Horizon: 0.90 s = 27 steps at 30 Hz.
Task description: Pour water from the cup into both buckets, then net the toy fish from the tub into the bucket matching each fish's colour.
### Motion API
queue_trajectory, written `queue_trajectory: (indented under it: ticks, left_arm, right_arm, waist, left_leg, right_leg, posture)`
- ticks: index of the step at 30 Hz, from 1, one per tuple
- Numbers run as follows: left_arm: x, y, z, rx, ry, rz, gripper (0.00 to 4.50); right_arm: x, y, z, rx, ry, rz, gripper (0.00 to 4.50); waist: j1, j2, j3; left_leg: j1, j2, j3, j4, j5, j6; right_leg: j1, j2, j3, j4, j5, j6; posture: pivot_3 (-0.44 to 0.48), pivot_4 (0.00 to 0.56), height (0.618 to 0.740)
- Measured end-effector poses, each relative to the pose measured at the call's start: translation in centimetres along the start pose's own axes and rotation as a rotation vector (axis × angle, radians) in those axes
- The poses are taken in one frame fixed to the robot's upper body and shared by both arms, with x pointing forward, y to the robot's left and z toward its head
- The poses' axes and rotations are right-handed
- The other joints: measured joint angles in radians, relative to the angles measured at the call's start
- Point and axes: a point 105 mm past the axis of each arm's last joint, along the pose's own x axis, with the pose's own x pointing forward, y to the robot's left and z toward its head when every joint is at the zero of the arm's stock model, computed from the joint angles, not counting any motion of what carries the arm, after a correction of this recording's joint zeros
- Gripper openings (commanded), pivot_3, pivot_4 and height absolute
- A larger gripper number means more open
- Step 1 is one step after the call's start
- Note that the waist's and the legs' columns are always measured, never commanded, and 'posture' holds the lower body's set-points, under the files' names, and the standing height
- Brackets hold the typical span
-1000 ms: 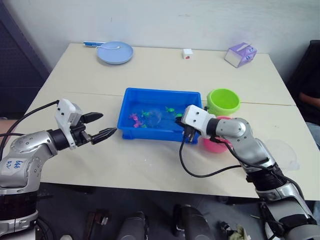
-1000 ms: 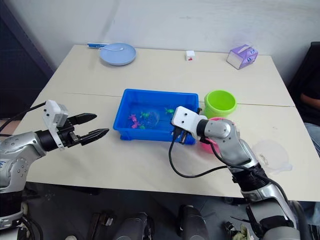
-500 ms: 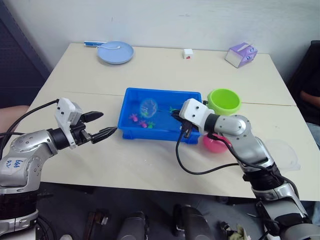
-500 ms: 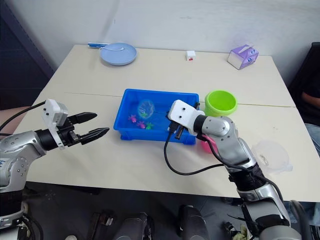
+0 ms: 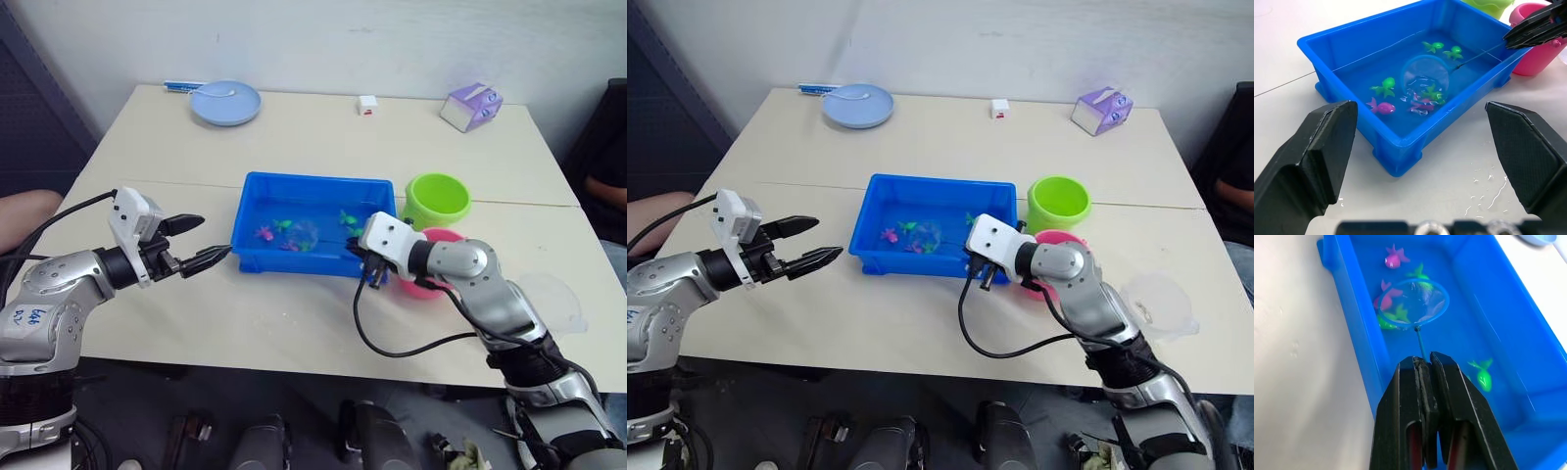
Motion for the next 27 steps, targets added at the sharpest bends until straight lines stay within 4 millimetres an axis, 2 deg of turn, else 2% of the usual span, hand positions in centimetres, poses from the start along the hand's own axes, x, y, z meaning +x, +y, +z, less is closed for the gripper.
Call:
queue_trajectory:
  ticks: [8, 18, 27]
  left_arm:
    - [0.0, 0.0, 0.0, -0.001, 0.0, 0.0, 4.5]
    - [0.0, 0.3, -0.5, -0.023, 0.008, 0.004, 4.5]
    - [0.5, -0.1, -0.5, -0.017, 0.008, -0.026, 4.5]
  right_arm:
    - [-1.3, -1.4, -0.9, -0.071, 0.059, -0.047, 0.77]
    - [-2.1, -1.7, -1.2, -0.102, 0.08, -0.046, 0.77]
    - [-2.2, 0.0, -1.0, -0.094, 0.049, 0.044, 0.77]
  waist:
    - [0.0, 0.0, 0.0]
    - [0.001, 0.0, 0.0]
    - [0.001, 0.0, 0.0]
  left_leg:
    - [0.0, 0.0, 0.0, 0.0, 0.0, 0.0]
    - [0.0, 0.0, 0.0, 0.0, 0.0, 0.0]
    - [0.0, 0.0, 0.0, 0.0, 0.0, 0.0]
  right_leg:
    - [0.0, 0.0, 0.0, 0.0, 0.0, 0.0]
    - [0.0, 0.0, 0.0, 0.0, 0.0, 0.0]
    - [0.0, 0.0, 0.0, 0.0, 0.0, 0.0]
  posture:
    - [0.0, 0.15, 0.74]
    - [0.0, 0.15, 0.74]
    - [0.0, 0.15, 0.74]
